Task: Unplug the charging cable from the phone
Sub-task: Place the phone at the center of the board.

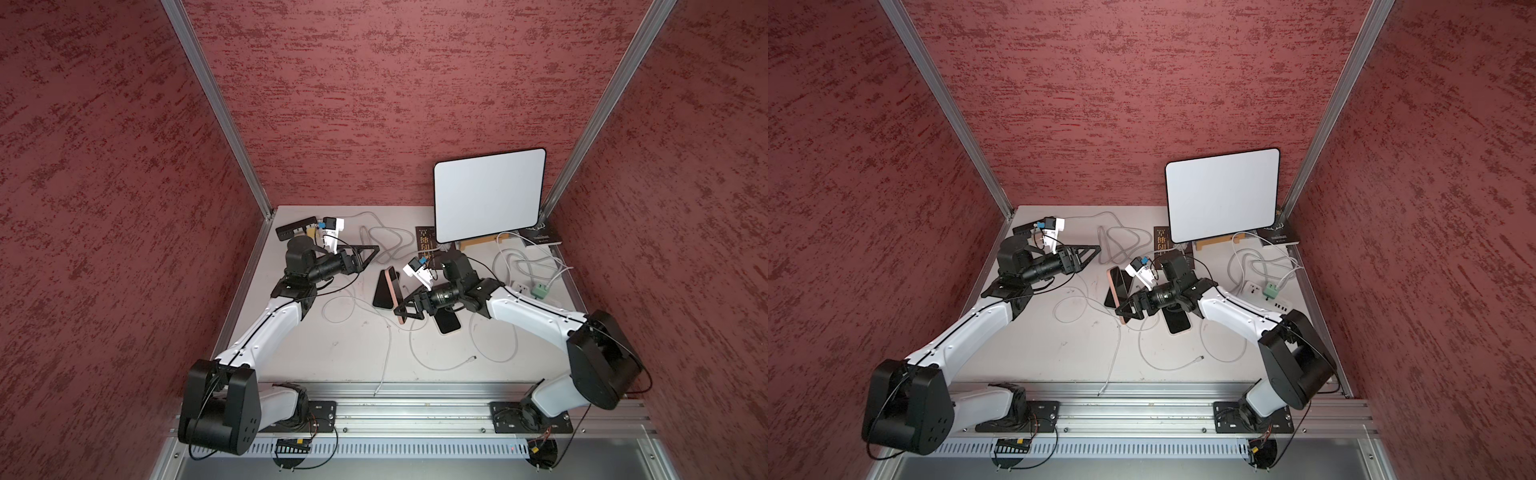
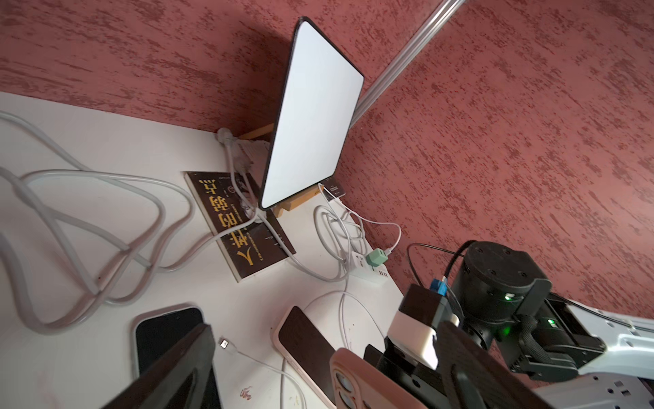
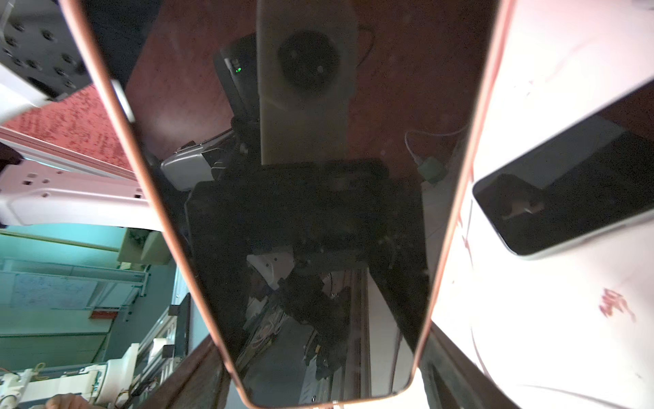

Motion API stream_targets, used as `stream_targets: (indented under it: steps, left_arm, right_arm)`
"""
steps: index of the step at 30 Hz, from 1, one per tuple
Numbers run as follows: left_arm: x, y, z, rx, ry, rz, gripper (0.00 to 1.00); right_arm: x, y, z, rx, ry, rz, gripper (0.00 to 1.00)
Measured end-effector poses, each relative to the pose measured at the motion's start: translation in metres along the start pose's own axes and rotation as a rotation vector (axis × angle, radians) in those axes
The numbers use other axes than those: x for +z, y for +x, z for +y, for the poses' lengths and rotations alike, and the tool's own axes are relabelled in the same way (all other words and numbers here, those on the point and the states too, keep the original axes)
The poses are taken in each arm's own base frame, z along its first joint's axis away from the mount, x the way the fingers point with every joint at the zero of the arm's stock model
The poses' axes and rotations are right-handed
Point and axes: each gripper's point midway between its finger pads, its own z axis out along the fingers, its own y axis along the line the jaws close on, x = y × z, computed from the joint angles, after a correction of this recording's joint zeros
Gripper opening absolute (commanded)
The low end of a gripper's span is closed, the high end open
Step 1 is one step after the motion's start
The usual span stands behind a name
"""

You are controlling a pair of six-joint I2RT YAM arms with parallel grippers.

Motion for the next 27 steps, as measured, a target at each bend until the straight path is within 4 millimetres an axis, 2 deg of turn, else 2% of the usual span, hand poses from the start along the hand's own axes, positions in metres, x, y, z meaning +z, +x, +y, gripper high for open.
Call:
stream_targets:
  steps: [4,12,19,27]
  left_arm:
    - [-0.009,-0.003,0.018,-0.022,-0.103,-0.040,1.00]
    - [-0.019,-0.010,0.030,-0.002,-0.215,-0.087,1.00]
    - [-0.022,-0.007,0.044,-0.006,-0.291,-0.089,1.00]
    - [-0.025,-0.006,0.052,-0.006,-0.333,-0.090,1.00]
  right_arm:
    - [0.006,0.012,0.001,-0.021,0.076,0.071,0.12]
    - [0.023,0.018,0.011,-0.135,0.231,0.208,0.12]
    - [0.046,0.046,-0.001,-0.187,0.384,0.405,0.13]
    - [0.062,0.072,-0.012,-0.235,0.510,0.598,0.14]
